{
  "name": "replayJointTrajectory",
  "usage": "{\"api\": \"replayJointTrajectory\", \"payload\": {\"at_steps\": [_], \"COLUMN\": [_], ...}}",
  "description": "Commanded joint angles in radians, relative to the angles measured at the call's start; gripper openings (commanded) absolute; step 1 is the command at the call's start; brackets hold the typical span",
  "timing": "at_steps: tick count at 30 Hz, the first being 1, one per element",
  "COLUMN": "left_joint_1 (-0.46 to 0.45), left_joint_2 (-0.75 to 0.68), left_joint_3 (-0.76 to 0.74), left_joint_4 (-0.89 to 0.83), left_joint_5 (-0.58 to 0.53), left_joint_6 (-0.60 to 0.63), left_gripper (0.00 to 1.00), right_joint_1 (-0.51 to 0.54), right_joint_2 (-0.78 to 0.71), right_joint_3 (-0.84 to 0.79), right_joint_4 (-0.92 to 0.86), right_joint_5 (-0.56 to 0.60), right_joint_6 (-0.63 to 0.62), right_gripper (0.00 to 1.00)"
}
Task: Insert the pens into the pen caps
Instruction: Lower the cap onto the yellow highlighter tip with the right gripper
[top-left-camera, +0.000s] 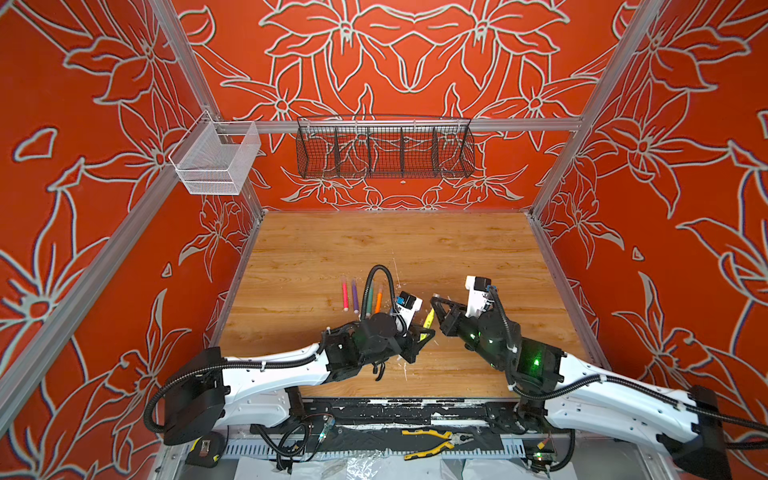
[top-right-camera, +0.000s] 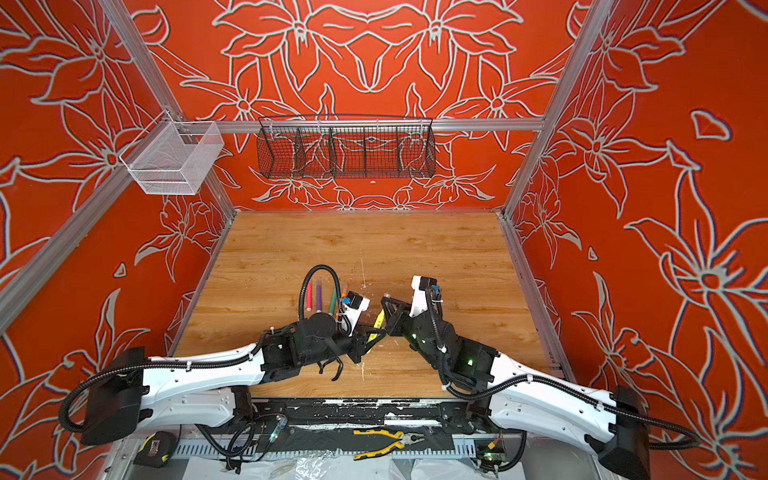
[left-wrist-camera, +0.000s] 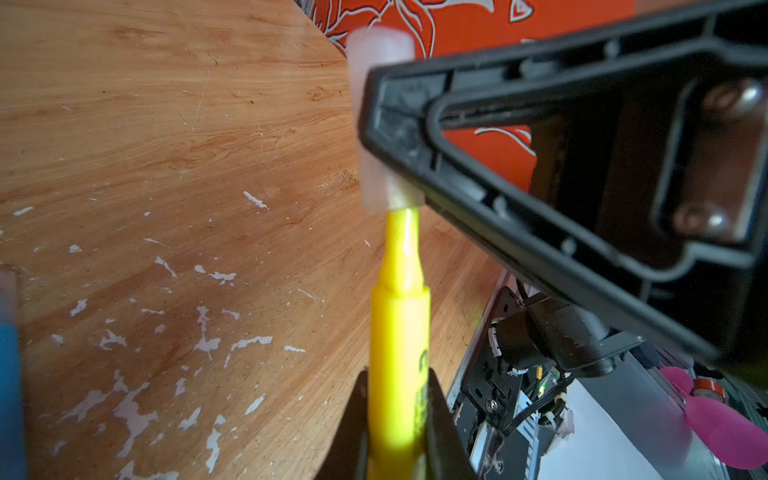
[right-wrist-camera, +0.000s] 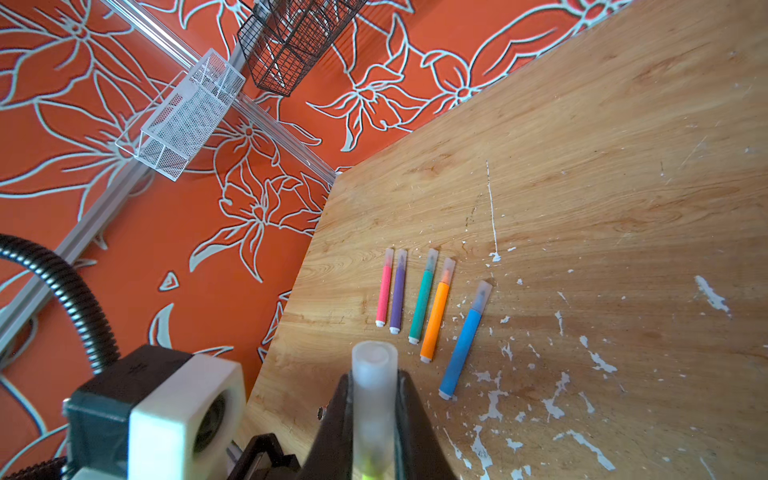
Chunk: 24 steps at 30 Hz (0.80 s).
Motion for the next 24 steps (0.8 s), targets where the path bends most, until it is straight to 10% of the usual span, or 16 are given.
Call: {"api": "replayJointTrajectory", "payload": {"at_steps": [1,14,24], "left_joint_1": [-0.006,0.016,0.061], "left_joint_2": [0.006,0.019,-0.082], "left_joint_3": [0.044,0.111,0.096], "left_joint_4": [0.049,-0.011,-0.029], "left_joint_5": [-0.062,-0.260,-0.160], "left_joint_6": [0.057,0.150,0.141], "left_gripper": [0.00,0.00,0.00], "right_joint_1": [0.005,0.017,0.018], "right_joint_2": [0.018,0.083,0.077], "right_joint_3": [-0.023,-0.014,-0.050], "right_joint_4": [0.035,0.065,0.083], "right_joint_5": [-0.109,-0.181,-0.107], "right_joint_6": [0.066,0.085,0.057], "right_gripper": [0.08,0.07,0.07]}}
